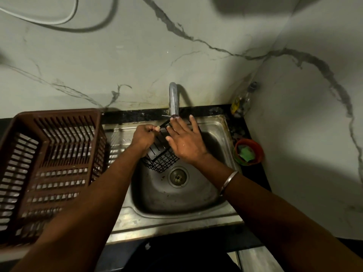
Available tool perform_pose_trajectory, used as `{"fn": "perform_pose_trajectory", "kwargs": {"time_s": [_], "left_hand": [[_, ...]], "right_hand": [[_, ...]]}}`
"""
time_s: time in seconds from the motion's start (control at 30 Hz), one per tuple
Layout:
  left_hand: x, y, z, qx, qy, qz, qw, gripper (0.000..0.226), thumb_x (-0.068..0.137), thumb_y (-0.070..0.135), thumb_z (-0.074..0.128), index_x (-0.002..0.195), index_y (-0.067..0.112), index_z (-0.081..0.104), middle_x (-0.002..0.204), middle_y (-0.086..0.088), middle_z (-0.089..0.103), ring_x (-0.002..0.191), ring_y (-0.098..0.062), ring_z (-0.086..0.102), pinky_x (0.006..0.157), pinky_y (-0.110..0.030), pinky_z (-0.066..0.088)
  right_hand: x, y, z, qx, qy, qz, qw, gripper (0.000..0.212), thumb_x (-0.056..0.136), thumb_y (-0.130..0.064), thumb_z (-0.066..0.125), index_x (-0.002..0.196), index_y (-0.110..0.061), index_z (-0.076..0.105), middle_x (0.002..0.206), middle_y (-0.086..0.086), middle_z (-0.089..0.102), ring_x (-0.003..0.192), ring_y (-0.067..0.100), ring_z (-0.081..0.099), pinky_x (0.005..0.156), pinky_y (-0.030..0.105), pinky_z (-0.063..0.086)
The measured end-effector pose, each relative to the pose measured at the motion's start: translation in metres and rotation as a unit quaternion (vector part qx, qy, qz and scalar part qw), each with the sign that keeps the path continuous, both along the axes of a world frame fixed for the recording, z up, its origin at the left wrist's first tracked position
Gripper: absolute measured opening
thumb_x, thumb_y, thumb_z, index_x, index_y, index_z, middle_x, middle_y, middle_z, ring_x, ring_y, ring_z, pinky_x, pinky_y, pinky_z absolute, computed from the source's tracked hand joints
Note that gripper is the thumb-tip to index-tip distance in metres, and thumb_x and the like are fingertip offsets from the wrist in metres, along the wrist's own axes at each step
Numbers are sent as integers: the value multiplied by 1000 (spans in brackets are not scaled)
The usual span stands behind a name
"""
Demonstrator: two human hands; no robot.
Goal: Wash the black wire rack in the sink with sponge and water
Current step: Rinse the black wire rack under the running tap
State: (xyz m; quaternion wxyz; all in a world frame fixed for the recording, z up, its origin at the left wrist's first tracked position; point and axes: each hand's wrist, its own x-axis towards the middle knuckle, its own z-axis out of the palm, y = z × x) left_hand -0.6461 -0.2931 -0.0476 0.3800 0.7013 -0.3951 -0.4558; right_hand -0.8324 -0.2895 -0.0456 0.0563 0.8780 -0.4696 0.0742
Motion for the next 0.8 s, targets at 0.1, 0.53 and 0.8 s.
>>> {"fn": "perform_pose_trajectory", "kwargs": {"time_s": [0.1,0.53,0.8], "left_hand": [[-2,2,0,-10,26,3,1000,27,104,14,67,79,18,74,74,1,76,66,-8,67,69,-26,55],[-6,24,-16,92,98,6,991,28,110,30,59,87,18,71,79,-2,68,50,-6,50,52,-24,38],[-22,11,8,76,150,-35,985,47,107,58,54,115,17,75,106,-12,80,95,-28,74,83,-45,58]], "right_hand": [[0,1,-4,-44,-73,-10,996,54,109,-45,40,153,-17,51,167,13,37,162,32,15,126,66,7],[19,1,-15,128,-448,-279,840,83,92,-56,69,159,-27,31,166,10,28,153,31,24,119,49,39],[23,-4,-11,94,-285,-208,931,58,99,-55,53,151,-32,43,148,12,43,133,32,41,101,50,50]]}}
